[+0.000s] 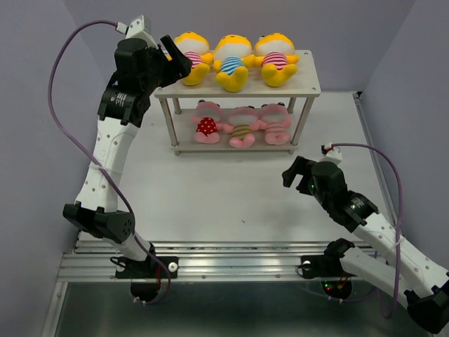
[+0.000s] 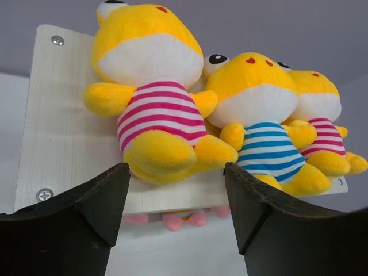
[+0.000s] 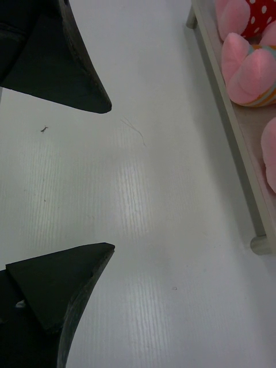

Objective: Place and organize the stuffed toys onto the shelf

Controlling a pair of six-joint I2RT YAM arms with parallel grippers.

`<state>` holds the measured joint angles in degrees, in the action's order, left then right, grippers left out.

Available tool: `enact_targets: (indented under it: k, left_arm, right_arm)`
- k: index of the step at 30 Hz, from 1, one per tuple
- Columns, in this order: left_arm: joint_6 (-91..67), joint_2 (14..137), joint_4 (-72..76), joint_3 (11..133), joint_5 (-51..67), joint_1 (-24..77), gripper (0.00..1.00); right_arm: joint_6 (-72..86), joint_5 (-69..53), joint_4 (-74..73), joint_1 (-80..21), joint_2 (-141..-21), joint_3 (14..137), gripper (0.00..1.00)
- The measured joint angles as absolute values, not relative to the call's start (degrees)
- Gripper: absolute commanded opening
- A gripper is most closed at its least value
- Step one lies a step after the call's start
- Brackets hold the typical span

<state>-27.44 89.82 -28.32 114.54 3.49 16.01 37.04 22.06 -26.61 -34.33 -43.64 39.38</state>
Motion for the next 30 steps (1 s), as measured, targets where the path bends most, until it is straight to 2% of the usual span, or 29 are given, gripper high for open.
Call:
enact_targets:
  k: [6, 11, 12, 15, 18, 30]
  left_arm:
    - [-26.06, 92.99, -28.29, 117.21, 3.55, 16.01, 0.74]
    - [-24.8, 96.23, -29.15, 119.39, 3.66, 16.08, 0.55]
    - [-24.56, 96.49, -29.36, 119.57, 3.7, 16.08, 0.44]
    - [-23.97, 96.62, -30.09, 119.68, 3.51, 16.14, 0.31]
    - [-23.05, 96.62, -30.41, 119.94, 3.25, 16.29, 0.24]
    - [-13.15, 96.55, -31.4, 121.25, 7.88, 16.4, 0.19]
  right_arm:
    - [37.32, 22.06, -26.5, -34.33, -43.64, 39.38, 1.0]
    - [37.36, 22.06, -26.5, -34.33, -43.51, 39.38, 1.0]
    - [37.39, 22.06, -26.5, -34.33, -43.44, 39.38, 1.0]
    - [37.45, 22.06, -26.5, -34.33, -43.03, 39.35, 1.0]
    - [37.56, 22.06, -26.5, -34.33, -42.76, 39.33, 1.0]
    - [37.8, 22.06, -26.5, -34.33, -42.76, 39.13, 1.0]
